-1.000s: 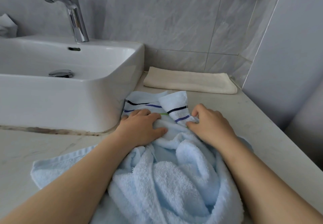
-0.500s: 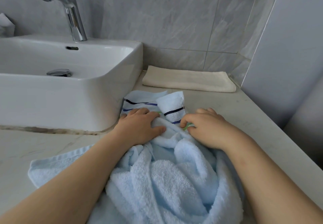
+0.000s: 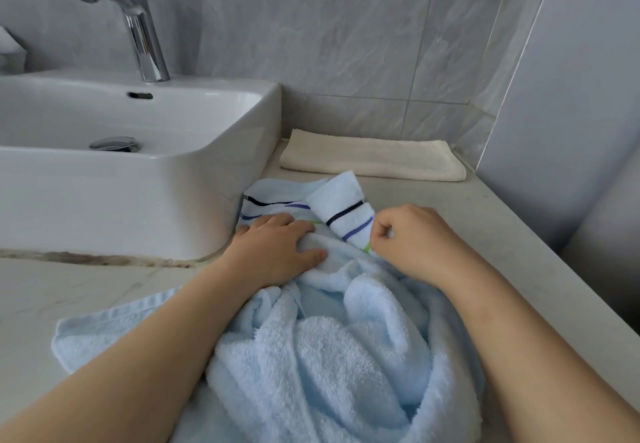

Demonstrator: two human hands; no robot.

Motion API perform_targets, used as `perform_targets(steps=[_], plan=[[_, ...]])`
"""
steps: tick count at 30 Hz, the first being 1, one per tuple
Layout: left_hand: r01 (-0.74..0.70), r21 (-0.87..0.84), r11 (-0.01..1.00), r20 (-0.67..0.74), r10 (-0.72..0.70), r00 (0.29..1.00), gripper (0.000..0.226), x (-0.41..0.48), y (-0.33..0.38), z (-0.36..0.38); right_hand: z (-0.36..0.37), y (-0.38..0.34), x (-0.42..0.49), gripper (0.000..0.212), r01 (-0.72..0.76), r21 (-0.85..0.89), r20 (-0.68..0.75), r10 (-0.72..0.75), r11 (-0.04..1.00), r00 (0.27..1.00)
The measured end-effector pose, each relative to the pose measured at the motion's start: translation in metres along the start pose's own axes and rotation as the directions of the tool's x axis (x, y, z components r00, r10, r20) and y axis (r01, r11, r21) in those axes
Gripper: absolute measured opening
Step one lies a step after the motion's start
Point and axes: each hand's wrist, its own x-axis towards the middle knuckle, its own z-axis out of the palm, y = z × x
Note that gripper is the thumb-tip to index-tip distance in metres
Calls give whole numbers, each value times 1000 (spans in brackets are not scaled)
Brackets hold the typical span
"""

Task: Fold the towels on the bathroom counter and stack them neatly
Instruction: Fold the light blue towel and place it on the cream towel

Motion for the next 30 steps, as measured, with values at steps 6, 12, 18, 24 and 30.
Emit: perform_targets(steps=[6,12,18,24,30], plan=[[-10,-15,1000,9,10,1000,56,0,-1,-1,-8,15,9,45,-154,-100,-326,114,983,938],[-13,-31,999,3,13,1000,55,-3,1,-3,-4,29,9,46,-314,-244,-220,263,918,939],[65,-42,997,-150,-71,986,49,-17,6,-24,5,19,8,30,-131,-101,233,151,986,961],[-17,-14,1000,167,19,986,61,-16,9,-17,18,37,24,50,-108,-259,302,187,960,935],[-42,-4,999,60,42,997,58,5,-1,0,20,40,23,54,-161,-2,97,160,987,982]])
